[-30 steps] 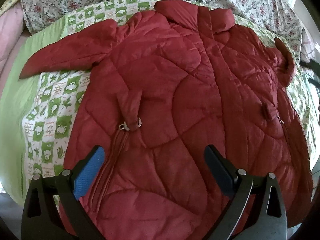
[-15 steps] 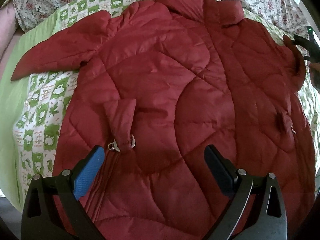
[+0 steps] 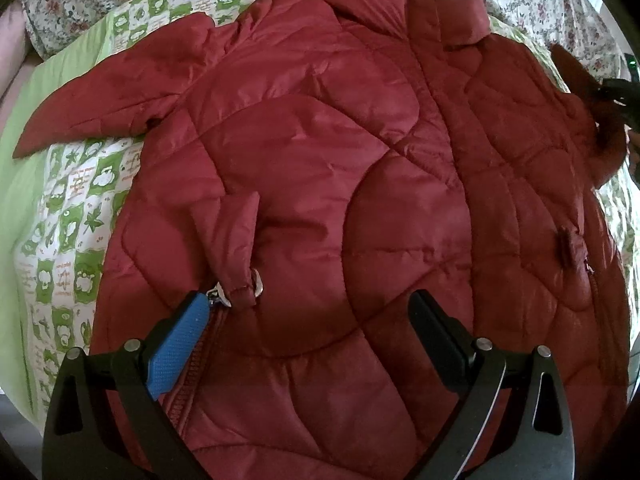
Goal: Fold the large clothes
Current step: 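Fold the held sleeve across the coat body with the right tool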
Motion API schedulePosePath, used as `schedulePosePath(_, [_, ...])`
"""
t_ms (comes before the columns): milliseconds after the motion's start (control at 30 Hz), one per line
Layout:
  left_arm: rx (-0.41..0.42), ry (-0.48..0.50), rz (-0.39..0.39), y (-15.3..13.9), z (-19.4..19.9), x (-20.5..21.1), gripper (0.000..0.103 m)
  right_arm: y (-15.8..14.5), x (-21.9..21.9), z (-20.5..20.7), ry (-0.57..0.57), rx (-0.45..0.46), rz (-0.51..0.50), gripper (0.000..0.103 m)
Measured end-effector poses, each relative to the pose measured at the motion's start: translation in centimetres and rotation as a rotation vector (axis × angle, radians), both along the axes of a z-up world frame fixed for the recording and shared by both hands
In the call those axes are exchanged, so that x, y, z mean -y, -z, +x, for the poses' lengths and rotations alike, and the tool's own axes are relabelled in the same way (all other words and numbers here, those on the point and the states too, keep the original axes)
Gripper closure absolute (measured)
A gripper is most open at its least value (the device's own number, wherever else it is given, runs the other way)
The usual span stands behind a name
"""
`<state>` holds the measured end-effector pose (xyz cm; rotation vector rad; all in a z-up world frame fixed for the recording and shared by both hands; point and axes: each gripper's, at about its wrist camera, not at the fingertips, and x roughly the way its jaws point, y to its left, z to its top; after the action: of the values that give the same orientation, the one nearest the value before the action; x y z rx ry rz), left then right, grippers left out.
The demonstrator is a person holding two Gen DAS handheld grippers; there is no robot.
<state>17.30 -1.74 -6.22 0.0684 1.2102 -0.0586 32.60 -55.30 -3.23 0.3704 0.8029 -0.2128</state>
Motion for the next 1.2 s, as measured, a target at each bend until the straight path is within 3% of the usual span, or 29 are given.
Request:
schedulePosePath(200, [0.002, -0.022, -0.017, -0.2, -0.5, -0.9, 0.003, -2.4, -8.1, -2.6, -0.211, 0.085, 0.04, 0.09])
schedulePosePath(400, [-0.028, -0.055, -0.114, -0.4, -0.4, -2.6, 0.003, -2.6, -18.0, -5.7, -0.438, 0.13, 0.074, 0.09])
schedulePosePath(600, [-0.02, -0.058, -0.186, -1.3, -0.4, -3.9, 0.003, -0.6, -25.9, -7.1, -0.611, 0.098, 0.086, 0.09])
schedulePosePath(767, [0.001, -0.068, -0.297, -2.8, 0.2, -5.5, 0.003, 1.9, -32.0, -7.0, -0.743, 0.027, 0.052, 0.089])
schedulePosePath(933, [0.004, -0.088, -0.389, -4.0, 2.9, -7.3, 0.003, 3.4, -33.9, -7.9, -0.802, -0.014, 0.027, 0.079])
schedulePosePath(1100, [0.022, -0.042, -0.402, -4.8, 7.3, -6.0, 0.003, 4.1, -34.2, -8.3, -0.826, -0.032, 0.033, 0.042])
schedulePosePath(1200, [0.016, 0.013, -0.381, -4.1, 10.4, -3.5, 0.003, 4.4, -34.3, -8.6, -0.829, -0.039, 0.028, 0.04])
